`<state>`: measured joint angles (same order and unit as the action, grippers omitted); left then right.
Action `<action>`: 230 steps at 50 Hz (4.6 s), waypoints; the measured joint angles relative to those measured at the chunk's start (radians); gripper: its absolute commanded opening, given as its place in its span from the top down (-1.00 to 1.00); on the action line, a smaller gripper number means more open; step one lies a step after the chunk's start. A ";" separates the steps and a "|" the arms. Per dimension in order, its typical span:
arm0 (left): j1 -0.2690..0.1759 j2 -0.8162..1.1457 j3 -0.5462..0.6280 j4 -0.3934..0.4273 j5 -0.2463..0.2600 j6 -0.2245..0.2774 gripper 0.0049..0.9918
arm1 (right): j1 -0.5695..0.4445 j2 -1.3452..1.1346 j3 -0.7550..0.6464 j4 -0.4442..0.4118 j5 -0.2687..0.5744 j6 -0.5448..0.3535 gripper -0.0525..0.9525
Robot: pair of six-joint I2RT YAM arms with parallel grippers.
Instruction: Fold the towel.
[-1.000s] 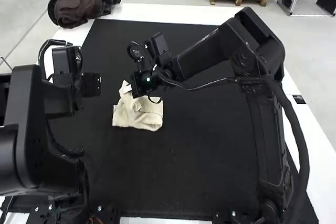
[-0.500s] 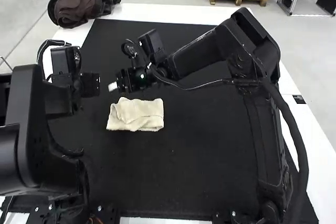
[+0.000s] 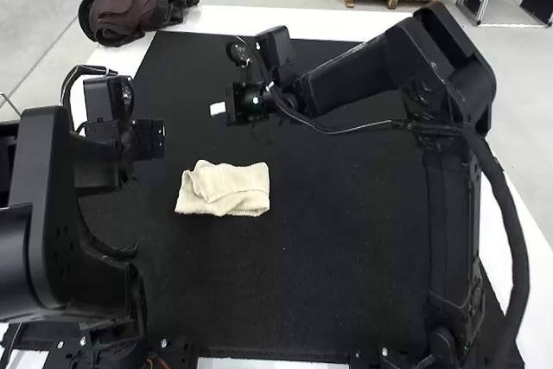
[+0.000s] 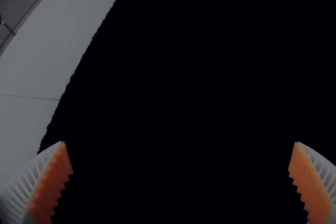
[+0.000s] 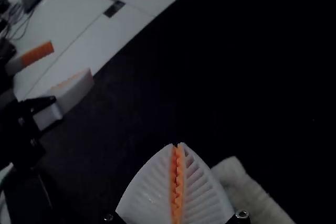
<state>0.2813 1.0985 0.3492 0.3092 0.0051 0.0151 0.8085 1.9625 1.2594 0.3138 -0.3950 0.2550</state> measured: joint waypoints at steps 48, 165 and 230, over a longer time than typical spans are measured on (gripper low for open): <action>0.000 0.000 0.000 0.024 0.022 0.007 -0.95 | 0.036 0.112 -0.186 0.238 -0.028 0.000 0.94; -0.108 -0.151 0.566 -0.365 0.051 -0.017 -0.95 | -0.376 -0.719 0.011 -0.207 -0.027 0.010 0.61; -0.135 -1.097 -0.041 0.174 0.046 -0.064 -0.95 | -0.732 -1.955 -0.901 -0.025 0.496 -0.231 -0.94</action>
<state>0.1459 0.0017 0.3084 0.4831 0.0509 -0.0490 0.0765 0.0074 0.3580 0.2886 0.1009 0.0238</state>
